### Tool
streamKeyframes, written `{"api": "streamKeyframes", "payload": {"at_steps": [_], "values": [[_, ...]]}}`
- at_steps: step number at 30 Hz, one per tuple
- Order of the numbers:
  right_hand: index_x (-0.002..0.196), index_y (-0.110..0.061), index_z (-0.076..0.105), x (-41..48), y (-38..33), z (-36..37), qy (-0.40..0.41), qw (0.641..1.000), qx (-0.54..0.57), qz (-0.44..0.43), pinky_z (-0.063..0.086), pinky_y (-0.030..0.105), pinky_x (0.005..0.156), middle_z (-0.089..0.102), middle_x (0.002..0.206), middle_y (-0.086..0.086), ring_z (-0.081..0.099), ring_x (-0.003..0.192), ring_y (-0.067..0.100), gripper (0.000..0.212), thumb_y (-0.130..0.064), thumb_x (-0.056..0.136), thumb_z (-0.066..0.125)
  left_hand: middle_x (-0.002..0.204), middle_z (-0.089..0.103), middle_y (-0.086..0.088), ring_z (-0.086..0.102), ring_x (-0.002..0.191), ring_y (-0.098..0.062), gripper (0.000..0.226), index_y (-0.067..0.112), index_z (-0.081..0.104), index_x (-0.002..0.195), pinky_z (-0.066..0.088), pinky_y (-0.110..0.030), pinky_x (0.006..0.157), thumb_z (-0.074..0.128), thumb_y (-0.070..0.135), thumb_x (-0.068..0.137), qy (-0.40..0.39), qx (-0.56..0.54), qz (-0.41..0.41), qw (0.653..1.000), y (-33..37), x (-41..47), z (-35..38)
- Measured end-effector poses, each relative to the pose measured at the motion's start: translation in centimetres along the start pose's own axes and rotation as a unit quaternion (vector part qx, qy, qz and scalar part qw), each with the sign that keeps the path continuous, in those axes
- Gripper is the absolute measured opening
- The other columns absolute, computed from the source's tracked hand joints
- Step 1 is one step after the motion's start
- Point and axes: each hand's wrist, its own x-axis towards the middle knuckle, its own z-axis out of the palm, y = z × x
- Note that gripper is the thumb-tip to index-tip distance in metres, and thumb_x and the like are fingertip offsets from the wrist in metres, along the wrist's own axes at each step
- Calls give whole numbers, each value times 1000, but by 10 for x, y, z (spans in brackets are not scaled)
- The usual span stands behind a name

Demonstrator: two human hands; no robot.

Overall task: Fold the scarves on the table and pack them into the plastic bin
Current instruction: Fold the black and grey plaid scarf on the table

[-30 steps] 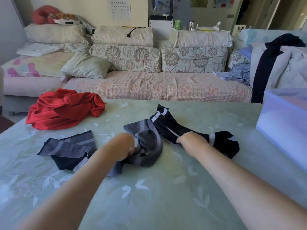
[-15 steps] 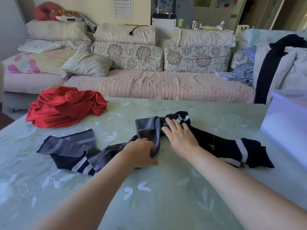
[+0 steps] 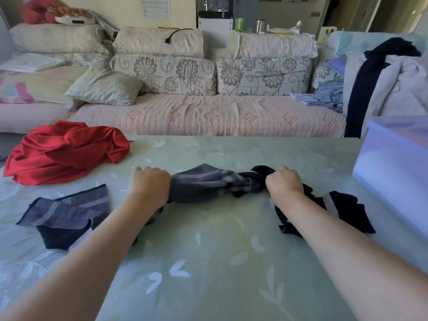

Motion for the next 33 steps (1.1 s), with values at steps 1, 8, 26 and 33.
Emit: {"api": "streamKeyframes", "payload": {"at_steps": [1,8,26,33], "values": [[114,-24,64,-1,4,1,-22,999,-2,29,36,31,78,65,113,-2,50,113,21,34,-11,83,66,115,64,0,57,110,-23,26,26,65,111,37,-34,92,57,21,87,0,10,-38,999,-6,1,-1],[122,-23,48,-19,-14,-14,130,946,235,-184,36,44,102,48,127,4,44,122,27,47,-22,76,57,125,52,-1,47,116,-23,53,26,49,125,37,-35,95,51,10,75,34,-194,73,978,17,-9,6],[127,-24,59,-34,1,-28,-25,999,-47,0,35,41,102,58,131,4,47,122,27,34,-22,94,52,83,70,13,64,77,2,16,27,71,92,48,-10,72,65,13,89,-67,-499,219,836,67,-48,-15],[129,-35,59,-67,-38,-32,15,914,297,-277,44,41,101,54,132,-3,46,126,20,50,-21,81,53,103,54,3,53,102,-23,18,23,63,97,46,-35,83,56,9,88,45,-330,124,935,18,-27,27]]}}
